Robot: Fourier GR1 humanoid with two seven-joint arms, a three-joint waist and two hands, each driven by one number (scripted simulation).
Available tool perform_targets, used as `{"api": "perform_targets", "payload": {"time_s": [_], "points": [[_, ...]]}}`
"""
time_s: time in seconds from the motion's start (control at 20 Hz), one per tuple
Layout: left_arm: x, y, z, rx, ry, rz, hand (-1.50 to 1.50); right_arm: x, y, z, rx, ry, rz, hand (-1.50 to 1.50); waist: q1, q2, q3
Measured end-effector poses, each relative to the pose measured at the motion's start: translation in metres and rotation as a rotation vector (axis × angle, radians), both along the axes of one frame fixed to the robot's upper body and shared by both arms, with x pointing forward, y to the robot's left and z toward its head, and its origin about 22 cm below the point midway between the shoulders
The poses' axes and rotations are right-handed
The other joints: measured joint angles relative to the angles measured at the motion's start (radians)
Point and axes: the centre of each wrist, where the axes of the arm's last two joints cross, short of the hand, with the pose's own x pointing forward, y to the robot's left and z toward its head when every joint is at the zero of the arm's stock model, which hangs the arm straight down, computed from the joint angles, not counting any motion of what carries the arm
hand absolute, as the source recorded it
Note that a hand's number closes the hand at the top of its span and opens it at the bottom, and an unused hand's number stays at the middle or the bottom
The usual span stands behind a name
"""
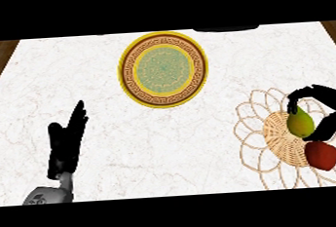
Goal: Pick the pear from the placemat and place it in the plate
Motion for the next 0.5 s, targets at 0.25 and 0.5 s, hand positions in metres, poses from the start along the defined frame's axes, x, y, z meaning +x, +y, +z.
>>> {"api": "perform_targets", "payload": {"time_s": [0.25, 0.5], "points": [[-0.002, 0.0, -0.001, 0.005, 0.001, -0.002, 0.0, -0.001, -0.007, 0.002, -0.01, -0.076, -0.079, 1.5, -0.001, 0.001, 0.003], [-0.004, 0.002, -0.002, 0.008, 0.011, -0.025, 0.0, 0.051, 0.122, 0.001, -0.053, -0.254, 0.017, 1.5, 0.024, -0.01, 0.0]]}}
